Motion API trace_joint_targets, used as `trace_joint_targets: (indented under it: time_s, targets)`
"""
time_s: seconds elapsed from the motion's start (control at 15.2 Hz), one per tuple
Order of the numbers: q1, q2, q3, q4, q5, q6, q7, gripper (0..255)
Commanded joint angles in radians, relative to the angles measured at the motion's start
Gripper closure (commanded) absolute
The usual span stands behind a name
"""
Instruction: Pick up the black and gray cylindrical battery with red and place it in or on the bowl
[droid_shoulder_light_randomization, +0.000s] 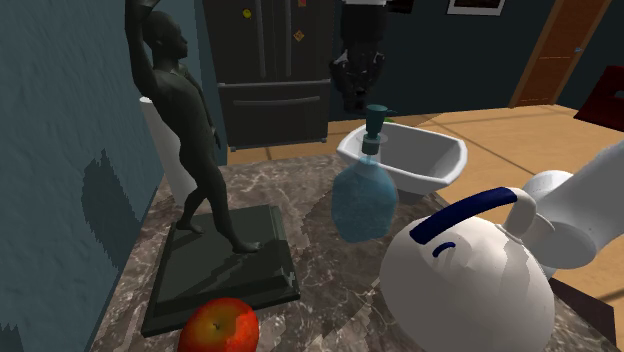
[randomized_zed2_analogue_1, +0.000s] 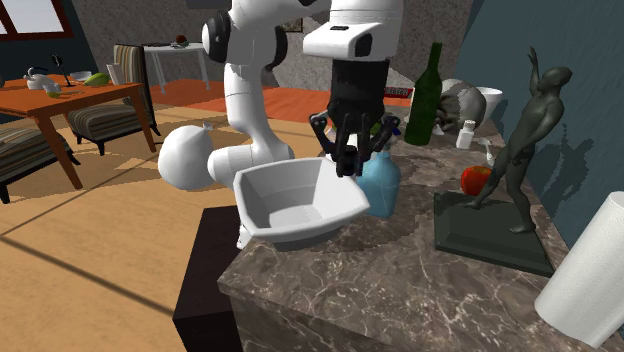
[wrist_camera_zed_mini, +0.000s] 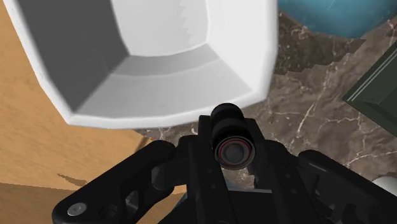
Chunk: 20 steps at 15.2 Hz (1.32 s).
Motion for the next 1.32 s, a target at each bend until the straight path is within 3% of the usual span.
trace_joint_targets:
  time_s: [0.0, 0.4, 1.25]
  targets:
    - [0.002, -0.083, -0.033, -0.075, 0.008, -0.009, -0.037, 255]
    - [0.006, -0.287, -0.13, -0.229, -0.012, -0.064, -0.136, 255]
    - [0.015, -0.345, -0.12, -0.43, 0.001, 0.079, -0.138, 255]
